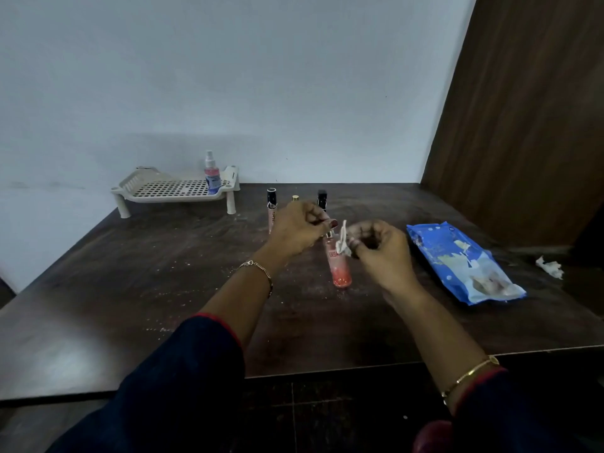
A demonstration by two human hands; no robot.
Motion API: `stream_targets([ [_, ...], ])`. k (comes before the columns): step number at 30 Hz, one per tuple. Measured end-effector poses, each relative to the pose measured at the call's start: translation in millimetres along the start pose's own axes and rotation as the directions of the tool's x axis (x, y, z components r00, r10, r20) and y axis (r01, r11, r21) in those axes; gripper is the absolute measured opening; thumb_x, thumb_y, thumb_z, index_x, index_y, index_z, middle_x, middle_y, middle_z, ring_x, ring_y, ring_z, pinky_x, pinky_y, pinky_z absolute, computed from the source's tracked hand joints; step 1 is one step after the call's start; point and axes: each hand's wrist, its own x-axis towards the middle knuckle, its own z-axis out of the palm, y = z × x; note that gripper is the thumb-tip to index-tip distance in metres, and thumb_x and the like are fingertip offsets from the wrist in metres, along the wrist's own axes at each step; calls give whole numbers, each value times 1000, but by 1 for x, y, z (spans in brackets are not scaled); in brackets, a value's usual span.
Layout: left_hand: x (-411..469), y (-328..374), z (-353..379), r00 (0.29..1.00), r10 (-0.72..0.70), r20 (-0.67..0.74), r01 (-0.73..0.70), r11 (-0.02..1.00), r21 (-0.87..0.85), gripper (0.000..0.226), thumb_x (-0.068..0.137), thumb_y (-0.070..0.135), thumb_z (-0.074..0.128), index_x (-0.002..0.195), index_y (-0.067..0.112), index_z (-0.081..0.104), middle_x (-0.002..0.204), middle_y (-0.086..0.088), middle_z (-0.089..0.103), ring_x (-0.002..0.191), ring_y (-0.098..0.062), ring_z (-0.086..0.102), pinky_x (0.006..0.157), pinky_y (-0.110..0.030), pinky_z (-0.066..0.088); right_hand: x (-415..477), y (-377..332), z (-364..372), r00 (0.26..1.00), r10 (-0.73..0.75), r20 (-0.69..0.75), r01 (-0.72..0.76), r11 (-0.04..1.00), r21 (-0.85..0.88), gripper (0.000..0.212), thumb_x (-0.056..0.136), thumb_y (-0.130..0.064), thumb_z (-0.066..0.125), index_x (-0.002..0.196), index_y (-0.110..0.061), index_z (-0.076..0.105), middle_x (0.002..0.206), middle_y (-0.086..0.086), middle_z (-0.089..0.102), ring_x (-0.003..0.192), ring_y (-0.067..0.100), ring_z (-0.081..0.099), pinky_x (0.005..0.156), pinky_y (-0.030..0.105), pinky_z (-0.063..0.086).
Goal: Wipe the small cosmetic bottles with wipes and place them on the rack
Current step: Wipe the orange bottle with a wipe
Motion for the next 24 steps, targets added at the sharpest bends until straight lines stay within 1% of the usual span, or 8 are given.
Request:
stream_targets([
  [3,4,0,5,999,-10,-32,9,1000,-13,17,75,21,76,67,23,61,79,-14,72,69,-21,64,74,-45,57,-2,-2,6,989,-133,66,144,970,-198,17,71,3,72,75,-14,70,83,-2,68,77,10,64,72,23,55],
  [6,7,-2,7,999,-8,-42,9,1000,24,13,72,24,78,70,20,66,78,-15,73,66,-21,65,77,-42,58,-6,2,7,961,-263,90,277,896,-346,16,66,-1,75,66,-15,68,76,-4,61,66,6,56,61,12,44],
  [11,10,-3,8,997,-78,-31,77,996,-34,13,73,14,77,82,8,70,81,-15,73,72,-23,68,81,-41,57,-23,22,1,957,-216,194,286,815,-503,5,70,-11,73,72,-15,71,77,2,60,68,18,59,63,30,46],
  [14,12,2,15,999,-39,-25,39,999,-2,15,72,17,78,83,8,72,72,-3,71,52,3,60,62,-13,54,-34,31,-5,961,-135,240,252,784,-567,3,75,-15,69,76,-15,73,78,-2,61,75,19,61,64,21,36],
  [16,12,7,18,1000,-3,-23,4,999,46,15,74,19,77,83,8,73,68,2,68,49,6,54,46,-1,39,-36,28,-12,974,-135,181,214,813,-542,8,71,-9,71,70,-17,71,75,-4,61,73,18,61,66,23,42],
  [18,13,9,16,1000,19,-17,-17,995,101,16,76,21,76,86,9,73,65,6,63,52,6,52,44,1,36,-33,18,-21,985,-158,69,172,861,-479,21,70,-4,72,62,-22,64,68,-9,57,66,12,58,65,22,45],
  [21,15,10,9,999,33,-13,-30,985,170,17,77,26,74,86,12,72,70,6,64,59,4,54,59,-6,47,-17,3,-31,997,-72,-23,64,970,-236,25,73,3,70,65,-20,64,67,-14,62,63,-2,59,65,10,46],
  [24,14,13,4,1000,29,8,-30,972,233,13,77,25,74,82,14,72,68,6,64,58,2,56,63,-15,49,-4,-2,-27,998,-25,56,30,997,-78,24,76,5,69,73,-18,66,75,-6,68,70,4,64,70,21,53],
])
